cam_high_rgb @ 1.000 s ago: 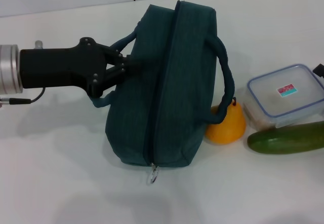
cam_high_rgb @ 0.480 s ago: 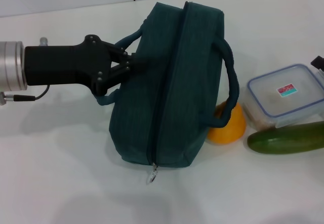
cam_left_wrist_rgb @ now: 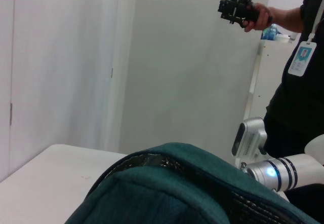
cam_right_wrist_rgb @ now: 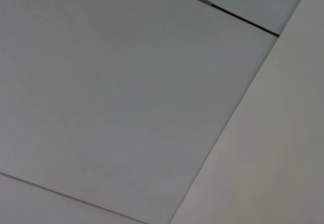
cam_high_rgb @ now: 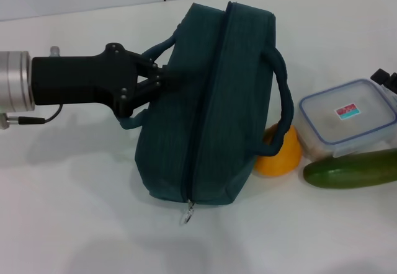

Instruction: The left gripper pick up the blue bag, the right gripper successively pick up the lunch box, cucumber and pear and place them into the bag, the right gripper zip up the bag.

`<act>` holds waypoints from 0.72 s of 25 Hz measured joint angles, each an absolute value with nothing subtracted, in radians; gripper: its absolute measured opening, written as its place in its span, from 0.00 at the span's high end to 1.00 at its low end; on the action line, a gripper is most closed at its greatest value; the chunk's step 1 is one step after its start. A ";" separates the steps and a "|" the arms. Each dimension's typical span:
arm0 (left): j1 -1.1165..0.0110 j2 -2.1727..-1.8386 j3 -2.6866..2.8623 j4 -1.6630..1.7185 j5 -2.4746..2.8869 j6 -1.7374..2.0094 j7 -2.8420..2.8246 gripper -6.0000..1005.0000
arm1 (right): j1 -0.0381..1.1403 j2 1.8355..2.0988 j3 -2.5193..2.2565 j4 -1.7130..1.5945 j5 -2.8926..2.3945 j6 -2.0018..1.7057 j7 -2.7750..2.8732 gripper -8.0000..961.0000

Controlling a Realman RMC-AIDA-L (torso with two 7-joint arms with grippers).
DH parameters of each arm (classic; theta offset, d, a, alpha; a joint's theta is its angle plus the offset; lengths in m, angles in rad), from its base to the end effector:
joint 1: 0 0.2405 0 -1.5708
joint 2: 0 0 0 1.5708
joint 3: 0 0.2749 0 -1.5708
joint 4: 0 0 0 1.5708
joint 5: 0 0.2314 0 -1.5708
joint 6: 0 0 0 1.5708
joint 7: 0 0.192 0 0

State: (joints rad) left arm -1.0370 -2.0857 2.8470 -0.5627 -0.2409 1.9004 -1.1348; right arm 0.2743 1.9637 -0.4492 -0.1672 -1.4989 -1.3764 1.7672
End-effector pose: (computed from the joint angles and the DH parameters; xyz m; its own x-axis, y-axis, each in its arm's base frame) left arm -0.1654 0.3950 -0.0498 0.8286 0.1455 0.5406 0.1519 -0.9878 0.0330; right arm 0.4144 0.3186 0.0077 -0.2802 -0.4260 -0.8602 -0.9356 -0.0792 0.3440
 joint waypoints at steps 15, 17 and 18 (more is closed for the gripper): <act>-1.035 -2.086 2.847 -0.552 -0.242 1.902 -1.139 0.93 | 0.249 1.985 -0.445 -0.178 -1.490 -1.387 1.747 0.75; -1.031 -2.086 2.847 -0.552 -0.242 1.903 -1.140 0.93 | 0.249 1.985 -0.447 -0.179 -1.491 -1.394 1.741 0.79; -1.030 -2.086 2.847 -0.552 -0.242 1.903 -1.140 0.93 | 0.249 1.985 -0.447 -0.179 -1.491 -1.396 1.736 0.80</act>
State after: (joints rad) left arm -1.0301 -2.0862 2.8469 -0.5522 -0.2417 1.9034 -1.1396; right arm 0.2492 1.9847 -0.4472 -0.1793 -1.4913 -1.3962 1.7357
